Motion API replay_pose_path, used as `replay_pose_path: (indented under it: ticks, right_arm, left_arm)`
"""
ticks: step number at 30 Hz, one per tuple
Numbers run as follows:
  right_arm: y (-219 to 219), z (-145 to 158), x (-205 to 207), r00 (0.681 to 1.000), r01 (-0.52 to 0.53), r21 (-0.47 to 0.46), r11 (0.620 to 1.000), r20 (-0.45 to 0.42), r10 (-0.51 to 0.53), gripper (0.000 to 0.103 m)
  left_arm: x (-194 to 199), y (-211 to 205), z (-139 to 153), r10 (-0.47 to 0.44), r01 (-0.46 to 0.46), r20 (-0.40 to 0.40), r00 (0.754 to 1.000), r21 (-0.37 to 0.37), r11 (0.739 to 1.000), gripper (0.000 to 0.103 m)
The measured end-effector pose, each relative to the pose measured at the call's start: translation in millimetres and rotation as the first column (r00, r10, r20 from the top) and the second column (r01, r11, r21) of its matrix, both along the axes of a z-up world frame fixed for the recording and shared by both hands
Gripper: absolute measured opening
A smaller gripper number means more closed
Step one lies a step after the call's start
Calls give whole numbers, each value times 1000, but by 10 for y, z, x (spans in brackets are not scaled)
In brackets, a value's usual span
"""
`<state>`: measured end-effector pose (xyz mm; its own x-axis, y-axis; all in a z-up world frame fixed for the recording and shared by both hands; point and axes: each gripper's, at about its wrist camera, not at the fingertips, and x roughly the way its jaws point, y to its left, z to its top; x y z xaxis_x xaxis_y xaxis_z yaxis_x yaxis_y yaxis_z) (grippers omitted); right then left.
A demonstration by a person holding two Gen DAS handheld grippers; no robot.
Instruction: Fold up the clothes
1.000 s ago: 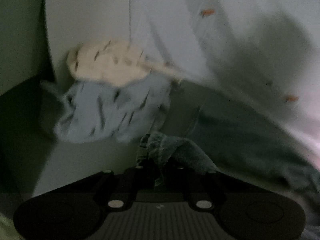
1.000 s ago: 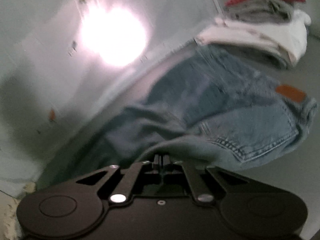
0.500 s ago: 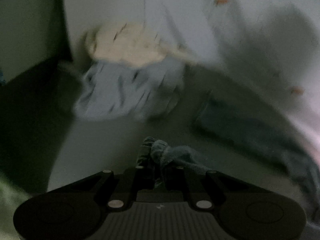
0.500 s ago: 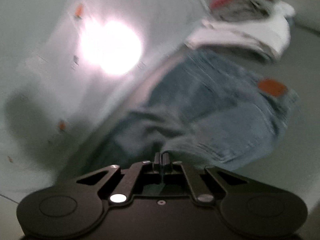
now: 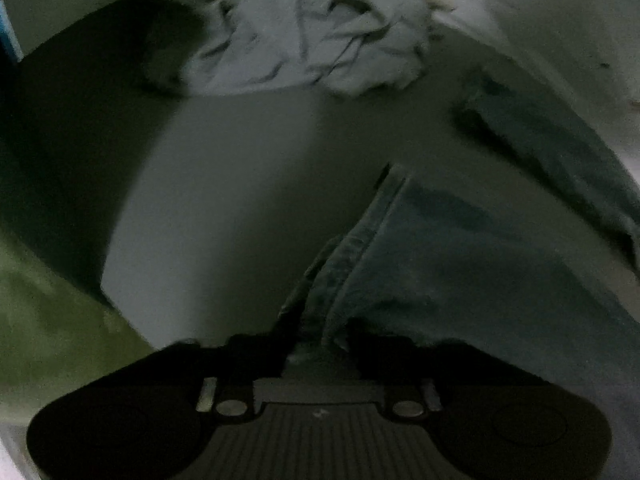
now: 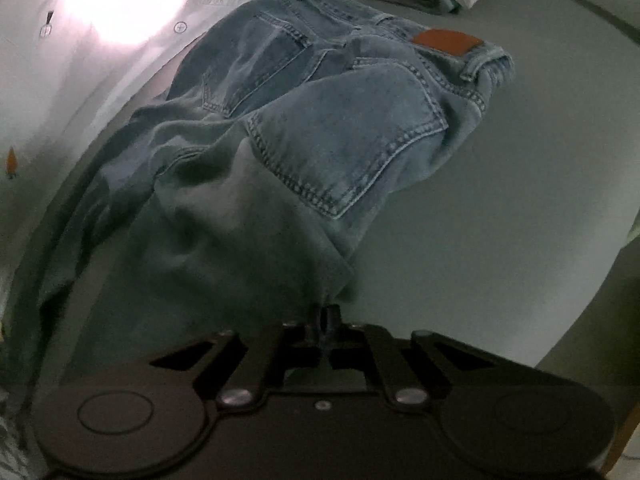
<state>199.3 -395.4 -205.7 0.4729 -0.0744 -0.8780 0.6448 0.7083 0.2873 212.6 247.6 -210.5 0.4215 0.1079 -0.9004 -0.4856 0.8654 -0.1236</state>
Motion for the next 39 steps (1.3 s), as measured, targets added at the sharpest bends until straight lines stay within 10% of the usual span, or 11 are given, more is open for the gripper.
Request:
replay_pose_path:
  ticks: [13, 23, 30, 35, 38, 39]
  right_arm:
    - [461, 218, 303, 986, -151, -261, 953, 30, 165, 41]
    - [960, 65, 593, 948, -297, -372, 879, -8, 317, 66]
    - [1184, -175, 709, 935, -345, -405, 847, -70, 347, 99]
    - [1255, -233, 717, 935, -352, -411, 841, -104, 340, 102]
    - [1263, -218, 733, 938, -346, -405, 846, -120, 326, 102]
    - [1284, -217, 738, 937, -348, -406, 845, -130, 323, 102]
  left_arm:
    - [108, 282, 251, -59, 69, 116, 991, -85, 994, 64]
    - [315, 311, 267, -73, 71, 108, 991, 26, 997, 69]
    - [699, 288, 15, -125, 128, 114, 986, -17, 992, 71]
    - [955, 95, -175, -232, 233, 74, 970, -6, 972, 70]
    - [1018, -23, -241, -295, 296, 61, 954, -10, 955, 32]
    - [1040, -61, -267, -303, 303, 41, 952, 1, 953, 1]
